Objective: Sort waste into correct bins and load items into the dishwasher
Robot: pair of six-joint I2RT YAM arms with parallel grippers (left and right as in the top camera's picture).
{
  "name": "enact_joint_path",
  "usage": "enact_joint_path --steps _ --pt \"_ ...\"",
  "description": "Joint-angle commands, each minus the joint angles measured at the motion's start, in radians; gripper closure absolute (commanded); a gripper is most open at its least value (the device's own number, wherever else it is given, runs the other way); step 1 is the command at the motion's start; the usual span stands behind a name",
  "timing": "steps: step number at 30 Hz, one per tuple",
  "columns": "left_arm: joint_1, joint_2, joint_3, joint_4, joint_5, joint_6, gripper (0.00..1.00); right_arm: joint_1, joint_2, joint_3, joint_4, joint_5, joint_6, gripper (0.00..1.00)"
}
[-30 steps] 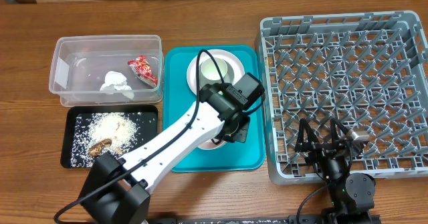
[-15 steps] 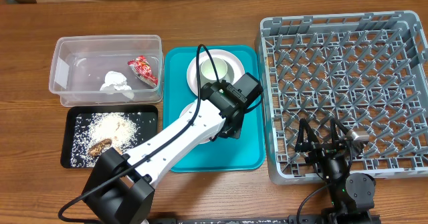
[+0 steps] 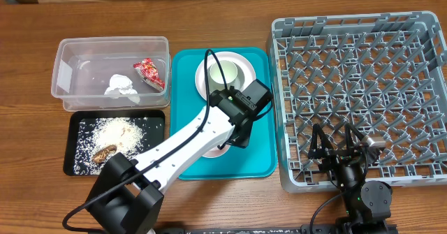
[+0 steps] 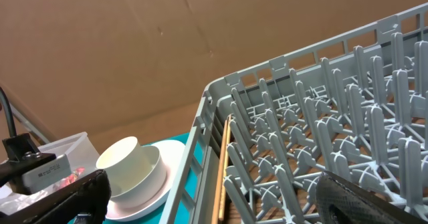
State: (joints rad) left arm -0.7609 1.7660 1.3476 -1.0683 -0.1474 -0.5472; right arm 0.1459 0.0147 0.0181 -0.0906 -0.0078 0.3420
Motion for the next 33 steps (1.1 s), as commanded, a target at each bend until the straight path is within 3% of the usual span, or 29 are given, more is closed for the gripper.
enact_joint_path --steps 1,6,10,18,27,33 --pt "0.032 0.006 0.037 -0.029 -0.016 0.031 0.48 0.006 -0.008 -0.01 0.006 0.007 0.007 0.0" --pt "0.103 -0.019 0.161 -0.088 0.005 0.063 0.52 0.006 -0.008 -0.01 0.006 0.007 0.007 0.0" --pt "0.192 -0.041 0.264 -0.087 0.154 0.137 0.48 0.006 -0.008 -0.01 0.006 0.007 0.007 0.0" --pt "0.323 -0.038 0.29 -0.079 0.517 0.226 0.52 0.006 -0.008 -0.01 0.017 0.073 -0.004 0.0" --pt "0.366 -0.04 0.29 -0.104 0.589 0.26 0.54 0.006 -0.008 0.003 0.04 -0.098 0.004 0.0" --pt "0.37 -0.088 0.293 -0.14 0.616 0.29 0.55 0.005 0.003 0.214 -0.118 -0.12 0.003 0.0"
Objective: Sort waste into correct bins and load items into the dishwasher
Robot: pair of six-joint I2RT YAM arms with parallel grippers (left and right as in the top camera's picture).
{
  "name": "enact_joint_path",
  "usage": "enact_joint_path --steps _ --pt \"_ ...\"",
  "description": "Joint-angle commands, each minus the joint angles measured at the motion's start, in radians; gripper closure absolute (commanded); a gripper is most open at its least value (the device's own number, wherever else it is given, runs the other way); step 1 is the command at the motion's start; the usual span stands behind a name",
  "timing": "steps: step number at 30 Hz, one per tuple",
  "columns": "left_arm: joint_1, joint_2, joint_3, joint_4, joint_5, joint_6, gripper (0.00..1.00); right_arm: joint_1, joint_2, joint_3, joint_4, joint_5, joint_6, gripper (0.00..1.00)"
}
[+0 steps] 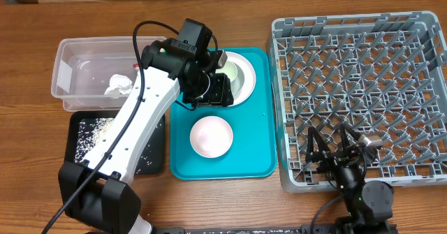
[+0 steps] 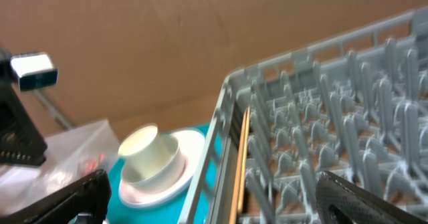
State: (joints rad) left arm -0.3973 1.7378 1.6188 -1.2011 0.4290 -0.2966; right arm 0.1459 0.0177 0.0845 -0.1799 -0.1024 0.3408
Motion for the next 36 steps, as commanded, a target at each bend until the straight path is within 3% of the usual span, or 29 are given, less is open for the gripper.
enact_joint_path --steps 1,9,20,28,29,30,33,36 --pt "0.01 -0.076 0.023 -0.01 0.039 0.039 0.55 0.005 0.015 0.209 -0.083 -0.023 0.003 0.0" --pt "0.042 -0.241 0.023 -0.002 0.039 0.031 0.49 0.005 0.314 0.789 -0.534 -0.06 -0.06 0.0" --pt "0.07 -0.346 0.022 -0.109 0.035 0.005 0.46 0.005 0.985 1.686 -1.251 -0.068 -0.056 0.0" --pt "0.07 -0.345 0.021 -0.164 0.032 0.005 0.45 0.005 1.154 1.779 -1.315 -0.121 -0.057 0.0" --pt "0.07 -0.345 0.021 -0.165 0.032 0.005 0.45 0.005 1.177 1.779 -1.327 -0.119 -0.057 0.05" --pt "0.07 -0.345 0.021 -0.167 0.032 0.004 0.46 0.005 1.194 1.779 -1.338 -0.119 -0.056 0.16" --pt "0.069 -0.345 0.021 -0.172 0.032 0.004 0.45 0.005 1.25 1.779 -1.387 -0.122 -0.05 0.93" --pt "0.069 -0.345 0.021 -0.172 0.032 0.004 0.46 0.005 1.307 1.778 -1.45 -0.128 -0.048 0.96"
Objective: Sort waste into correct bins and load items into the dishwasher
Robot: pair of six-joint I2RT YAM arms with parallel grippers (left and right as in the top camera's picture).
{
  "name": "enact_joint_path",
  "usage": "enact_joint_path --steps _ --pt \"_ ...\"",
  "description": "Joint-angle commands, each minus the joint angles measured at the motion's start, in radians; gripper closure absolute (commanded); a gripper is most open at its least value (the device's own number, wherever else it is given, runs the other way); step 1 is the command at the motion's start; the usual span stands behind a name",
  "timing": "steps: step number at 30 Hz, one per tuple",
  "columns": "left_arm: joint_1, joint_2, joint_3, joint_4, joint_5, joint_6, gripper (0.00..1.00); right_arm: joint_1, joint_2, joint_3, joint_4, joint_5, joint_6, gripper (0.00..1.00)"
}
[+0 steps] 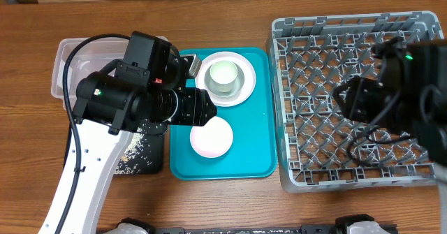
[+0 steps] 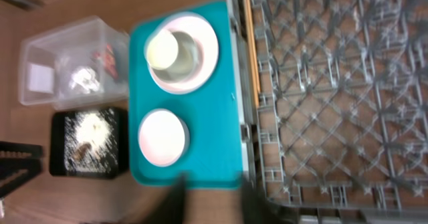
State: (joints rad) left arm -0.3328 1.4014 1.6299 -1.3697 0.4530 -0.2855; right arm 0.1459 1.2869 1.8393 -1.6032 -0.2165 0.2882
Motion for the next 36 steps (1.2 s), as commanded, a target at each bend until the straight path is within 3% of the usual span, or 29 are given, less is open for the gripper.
enact_joint_path --steps 1,12,18,23,36 --pt "0.005 -0.008 0.01 -0.003 0.008 -0.007 0.45 0.005 0.056 0.023 -0.047 -0.014 0.005 0.96" --pt "0.005 0.025 0.008 0.018 -0.1 -0.006 0.45 0.007 0.122 -0.074 -0.066 -0.106 0.064 0.96" --pt "0.005 0.057 0.008 0.066 -0.21 -0.006 0.46 0.111 0.122 -0.177 0.069 -0.185 0.078 0.96" --pt "0.026 0.056 0.009 0.083 -0.308 -0.013 0.54 0.258 0.135 -0.246 0.243 -0.181 0.129 0.96" --pt "0.406 0.051 0.01 0.038 -0.258 -0.045 0.51 0.67 0.383 -0.394 0.629 -0.177 0.134 0.77"
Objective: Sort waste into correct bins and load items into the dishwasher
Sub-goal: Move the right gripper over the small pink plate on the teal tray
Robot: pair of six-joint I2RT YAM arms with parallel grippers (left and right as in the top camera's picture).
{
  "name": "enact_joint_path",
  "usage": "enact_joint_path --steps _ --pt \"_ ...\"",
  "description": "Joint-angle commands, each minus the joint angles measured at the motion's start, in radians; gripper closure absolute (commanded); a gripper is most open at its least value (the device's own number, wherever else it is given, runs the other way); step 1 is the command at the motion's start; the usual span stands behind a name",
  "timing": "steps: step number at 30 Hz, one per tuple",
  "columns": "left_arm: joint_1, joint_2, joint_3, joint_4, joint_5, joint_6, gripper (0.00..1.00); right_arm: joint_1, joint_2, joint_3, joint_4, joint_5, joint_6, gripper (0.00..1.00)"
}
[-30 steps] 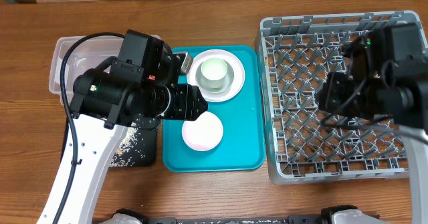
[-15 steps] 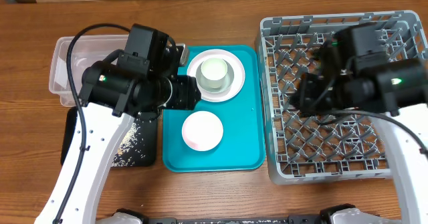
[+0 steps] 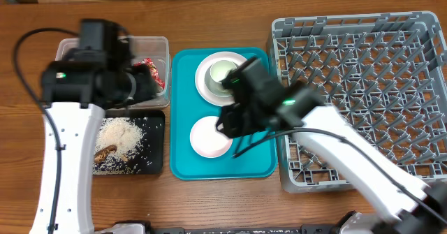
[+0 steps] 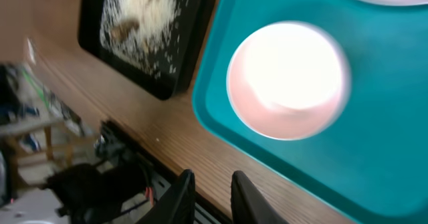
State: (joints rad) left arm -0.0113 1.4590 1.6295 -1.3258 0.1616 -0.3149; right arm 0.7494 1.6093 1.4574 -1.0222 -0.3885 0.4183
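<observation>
A white bowl [image 3: 209,137] [image 4: 289,79] sits on the teal tray [image 3: 258,157] [image 4: 374,150]. Behind it on the same tray a pale cup [image 3: 222,72] stands on a white plate [image 3: 204,84]. My right gripper [image 3: 239,142] [image 4: 210,184] hangs just right of the bowl. Its fingers [image 4: 184,196] are nearly together with nothing between them. The grey dish rack [image 3: 363,87] is on the right. My left gripper [image 3: 140,87] is blurred over the near edge of the clear bin [image 3: 112,44], which holds a red wrapper [image 3: 150,73].
A black tray [image 3: 157,147] with rice and a brown scrap lies in front of the clear bin, partly under my left arm. My right arm stretches from the front right across the rack's near left corner. Beyond the table's front edge, dark gear shows in the right wrist view.
My right arm was raised above the dish rack and now reaches over the teal tray beside the white bowl. My left arm has drawn back left, from the tray's left edge to the clear bin.
At first my left arm covered the near part of the teal tray while my right gripper rested wide open at the rack's front. Then the left gripper was by the cup and the bowl showed. The right arm rose with its fingers drawn close, and now hangs beside the bowl.
</observation>
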Motion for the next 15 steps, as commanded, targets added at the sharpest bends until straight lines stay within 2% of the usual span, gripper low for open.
enact_joint_path --steps 1,7,14,15 --pt "0.117 -0.006 0.01 -0.006 0.055 -0.016 0.5 0.087 0.086 -0.012 0.074 -0.006 0.005 0.77" --pt "0.234 -0.006 0.01 -0.008 0.127 -0.015 0.47 0.195 0.226 -0.012 0.196 0.002 0.005 0.73" --pt "0.233 -0.006 0.01 -0.016 0.127 -0.014 0.45 0.241 0.267 -0.012 0.215 0.175 0.005 0.72" --pt "0.232 -0.006 0.01 -0.015 0.127 -0.014 0.45 0.242 0.267 -0.012 0.215 0.207 0.005 0.68"
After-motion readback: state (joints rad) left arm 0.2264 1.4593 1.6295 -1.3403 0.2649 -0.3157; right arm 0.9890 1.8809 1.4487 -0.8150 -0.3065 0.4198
